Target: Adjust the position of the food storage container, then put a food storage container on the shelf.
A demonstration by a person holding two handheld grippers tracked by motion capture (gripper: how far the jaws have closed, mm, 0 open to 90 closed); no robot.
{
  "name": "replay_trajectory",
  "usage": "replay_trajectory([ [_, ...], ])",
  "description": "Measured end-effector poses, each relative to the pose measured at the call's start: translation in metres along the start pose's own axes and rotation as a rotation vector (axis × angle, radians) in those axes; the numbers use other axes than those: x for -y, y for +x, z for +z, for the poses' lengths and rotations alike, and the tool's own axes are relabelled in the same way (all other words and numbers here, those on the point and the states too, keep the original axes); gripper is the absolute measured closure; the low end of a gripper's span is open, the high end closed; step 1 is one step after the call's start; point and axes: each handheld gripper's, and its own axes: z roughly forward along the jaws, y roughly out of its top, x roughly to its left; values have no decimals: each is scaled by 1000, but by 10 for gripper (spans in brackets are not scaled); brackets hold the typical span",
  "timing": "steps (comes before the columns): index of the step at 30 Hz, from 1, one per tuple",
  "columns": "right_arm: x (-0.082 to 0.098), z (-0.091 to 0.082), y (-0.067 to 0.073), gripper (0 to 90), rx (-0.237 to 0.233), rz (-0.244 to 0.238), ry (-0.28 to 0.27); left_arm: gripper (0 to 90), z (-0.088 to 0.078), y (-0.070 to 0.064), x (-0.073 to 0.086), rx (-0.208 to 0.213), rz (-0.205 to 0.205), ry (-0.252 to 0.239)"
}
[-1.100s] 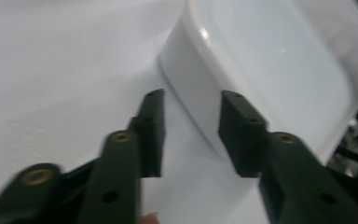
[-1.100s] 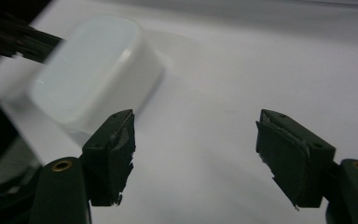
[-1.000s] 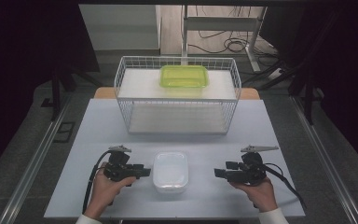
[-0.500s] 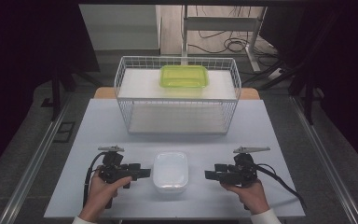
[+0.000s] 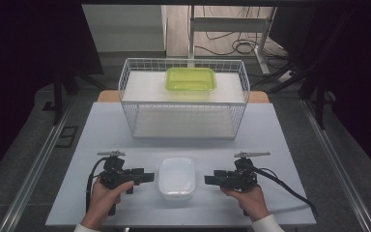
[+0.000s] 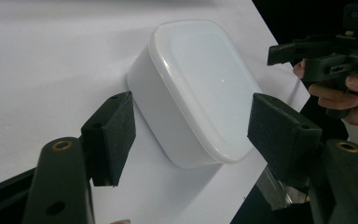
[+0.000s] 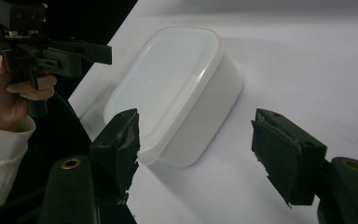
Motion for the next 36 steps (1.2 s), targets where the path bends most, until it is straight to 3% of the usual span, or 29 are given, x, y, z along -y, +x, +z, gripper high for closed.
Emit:
replay_trajectory([
  [10, -1, 13, -3, 387, -63, 39, -4, 323, 6, 0, 1, 28, -20, -1],
  [18, -1, 24, -5, 417, -101, 83, 5, 326, 17, -1, 1, 38, -22, 26],
  [23, -1, 29, -7, 431, -101, 99, 15, 327, 21, -1, 1, 43, -21, 34],
  [24, -2, 30, -6, 431, -76, 82, 26, 328, 22, 0, 1, 41, -19, 37],
  [25, -4, 36, 1, 432, -50, 28, 53, 330, 22, 0, 1, 40, -22, 36],
  [28, -6, 46, 8, 436, -82, 37, 63, 340, 24, 0, 2, 39, -27, 35],
  [31, -7, 48, 6, 443, -25, 32, 70, 360, 24, 5, 4, 53, -56, 34],
  [36, -7, 51, 5, 469, -38, 42, 69, 416, 26, 9, 5, 66, -76, 34],
])
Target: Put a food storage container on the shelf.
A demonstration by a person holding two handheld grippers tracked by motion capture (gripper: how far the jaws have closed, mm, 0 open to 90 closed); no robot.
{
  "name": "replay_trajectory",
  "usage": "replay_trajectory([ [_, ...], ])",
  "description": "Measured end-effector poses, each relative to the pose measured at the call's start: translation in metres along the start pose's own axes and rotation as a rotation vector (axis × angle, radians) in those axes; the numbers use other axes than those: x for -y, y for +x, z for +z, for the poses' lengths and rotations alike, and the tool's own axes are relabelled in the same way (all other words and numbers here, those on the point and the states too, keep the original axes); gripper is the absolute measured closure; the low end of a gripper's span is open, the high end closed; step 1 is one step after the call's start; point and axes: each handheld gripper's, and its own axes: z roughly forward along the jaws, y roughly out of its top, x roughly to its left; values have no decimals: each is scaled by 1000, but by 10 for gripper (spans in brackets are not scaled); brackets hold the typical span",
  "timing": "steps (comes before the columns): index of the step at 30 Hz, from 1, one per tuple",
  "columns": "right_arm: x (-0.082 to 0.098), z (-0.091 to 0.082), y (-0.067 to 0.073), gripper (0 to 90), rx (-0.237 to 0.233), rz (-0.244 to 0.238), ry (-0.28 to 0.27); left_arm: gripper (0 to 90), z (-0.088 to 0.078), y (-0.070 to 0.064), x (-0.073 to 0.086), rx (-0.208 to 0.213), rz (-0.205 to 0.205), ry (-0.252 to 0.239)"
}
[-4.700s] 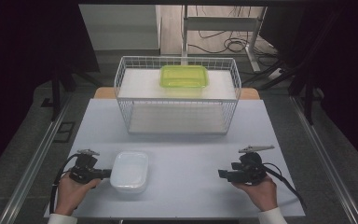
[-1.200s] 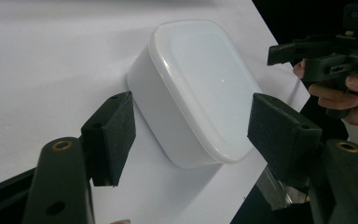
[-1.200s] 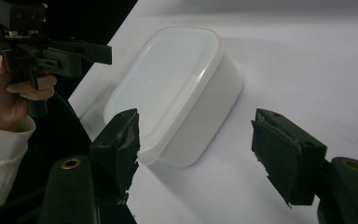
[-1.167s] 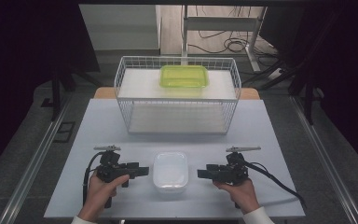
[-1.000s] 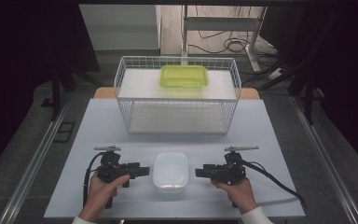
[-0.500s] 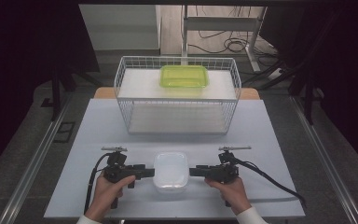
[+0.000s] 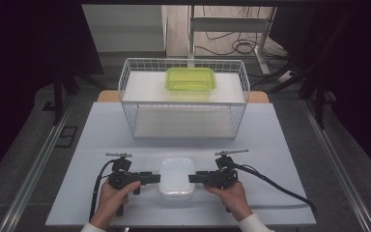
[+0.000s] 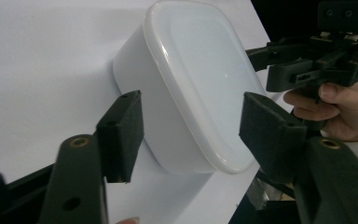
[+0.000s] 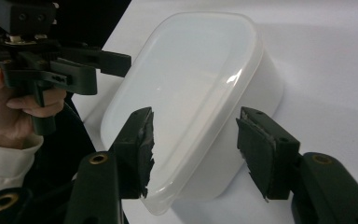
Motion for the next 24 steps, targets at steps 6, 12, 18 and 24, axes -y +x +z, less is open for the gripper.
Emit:
replay_trajectory([
  [6, 0, 3, -2, 531, 0, 24, 10, 497, 7, 1, 1, 11, -10, 30],
  [12, 1, 4, -2, 595, -2, 38, 13, 593, 13, 0, 2, 23, -18, 48],
  [18, 2, 2, -2, 632, -3, 56, 5, 638, 11, -1, 2, 17, -24, 36],
  [24, 3, 0, -1, 649, -5, 61, 2, 651, 10, -3, 3, 15, -24, 31],
])
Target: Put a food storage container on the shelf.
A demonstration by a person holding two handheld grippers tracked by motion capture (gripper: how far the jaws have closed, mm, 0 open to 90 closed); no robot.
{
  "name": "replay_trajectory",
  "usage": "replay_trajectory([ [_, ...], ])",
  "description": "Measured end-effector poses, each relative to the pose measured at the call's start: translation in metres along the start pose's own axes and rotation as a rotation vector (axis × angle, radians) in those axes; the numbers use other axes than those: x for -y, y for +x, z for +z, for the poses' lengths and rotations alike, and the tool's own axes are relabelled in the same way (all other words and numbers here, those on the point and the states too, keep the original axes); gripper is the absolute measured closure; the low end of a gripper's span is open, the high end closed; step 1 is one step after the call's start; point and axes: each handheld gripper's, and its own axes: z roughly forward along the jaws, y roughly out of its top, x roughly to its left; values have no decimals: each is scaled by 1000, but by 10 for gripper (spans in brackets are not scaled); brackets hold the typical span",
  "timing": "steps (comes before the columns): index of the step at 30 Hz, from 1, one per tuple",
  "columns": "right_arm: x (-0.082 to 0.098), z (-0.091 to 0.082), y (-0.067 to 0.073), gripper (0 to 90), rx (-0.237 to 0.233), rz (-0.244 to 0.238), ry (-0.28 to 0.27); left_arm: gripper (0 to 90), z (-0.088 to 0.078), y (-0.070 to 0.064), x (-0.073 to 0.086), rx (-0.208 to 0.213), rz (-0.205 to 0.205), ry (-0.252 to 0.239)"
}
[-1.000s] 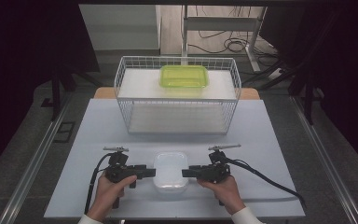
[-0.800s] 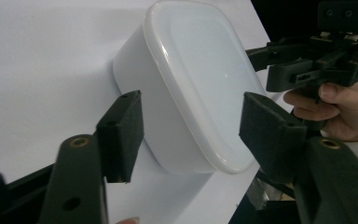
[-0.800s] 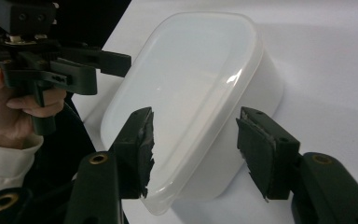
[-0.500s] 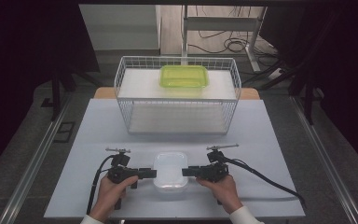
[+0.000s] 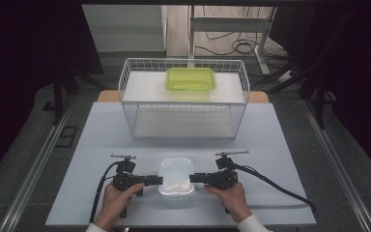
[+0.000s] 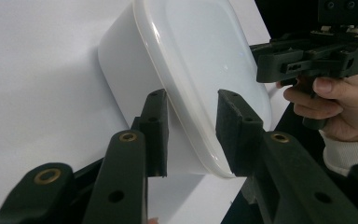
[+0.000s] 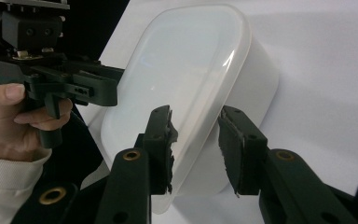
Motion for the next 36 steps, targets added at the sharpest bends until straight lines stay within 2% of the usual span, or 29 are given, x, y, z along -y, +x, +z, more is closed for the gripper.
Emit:
replay_trajectory([
  [3, 0, -1, 0, 657, -7, 10, 2, 659, -1, 0, 0, 4, -3, 1],
  [14, -1, -7, 4, 697, -27, -9, -25, 685, -2, -2, 0, -1, -3, -5],
  [36, -2, -15, 7, 761, -17, -76, -50, 766, -4, -3, 1, 15, 12, -36],
])
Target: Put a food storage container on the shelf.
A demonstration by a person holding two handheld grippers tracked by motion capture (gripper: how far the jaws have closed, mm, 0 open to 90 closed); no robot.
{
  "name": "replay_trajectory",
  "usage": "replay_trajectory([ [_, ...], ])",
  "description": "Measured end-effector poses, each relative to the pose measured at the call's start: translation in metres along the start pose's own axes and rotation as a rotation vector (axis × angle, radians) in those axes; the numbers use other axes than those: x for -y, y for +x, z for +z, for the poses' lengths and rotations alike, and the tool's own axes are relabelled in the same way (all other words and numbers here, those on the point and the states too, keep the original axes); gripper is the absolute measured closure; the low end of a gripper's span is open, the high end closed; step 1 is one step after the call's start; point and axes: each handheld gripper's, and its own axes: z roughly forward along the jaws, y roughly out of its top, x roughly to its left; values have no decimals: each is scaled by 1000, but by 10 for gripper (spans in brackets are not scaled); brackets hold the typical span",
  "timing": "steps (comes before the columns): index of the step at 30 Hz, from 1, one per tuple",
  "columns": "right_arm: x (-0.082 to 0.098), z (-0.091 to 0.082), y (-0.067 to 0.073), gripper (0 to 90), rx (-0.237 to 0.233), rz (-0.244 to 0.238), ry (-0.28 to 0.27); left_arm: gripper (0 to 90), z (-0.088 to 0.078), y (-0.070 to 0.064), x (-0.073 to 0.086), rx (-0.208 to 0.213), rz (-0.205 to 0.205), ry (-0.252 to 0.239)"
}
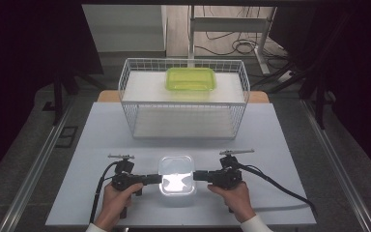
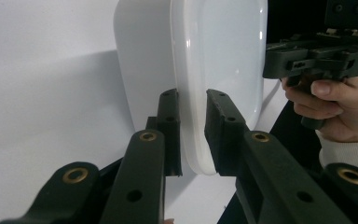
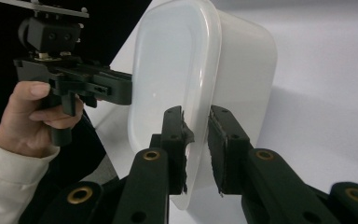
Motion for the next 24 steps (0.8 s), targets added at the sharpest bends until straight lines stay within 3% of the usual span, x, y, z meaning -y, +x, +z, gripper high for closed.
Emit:
replay_trajectory([
  [24, 0, -4, 2, 787, 16, -29, -12, 792, -2, -5, 0, 6, 28, -4],
])
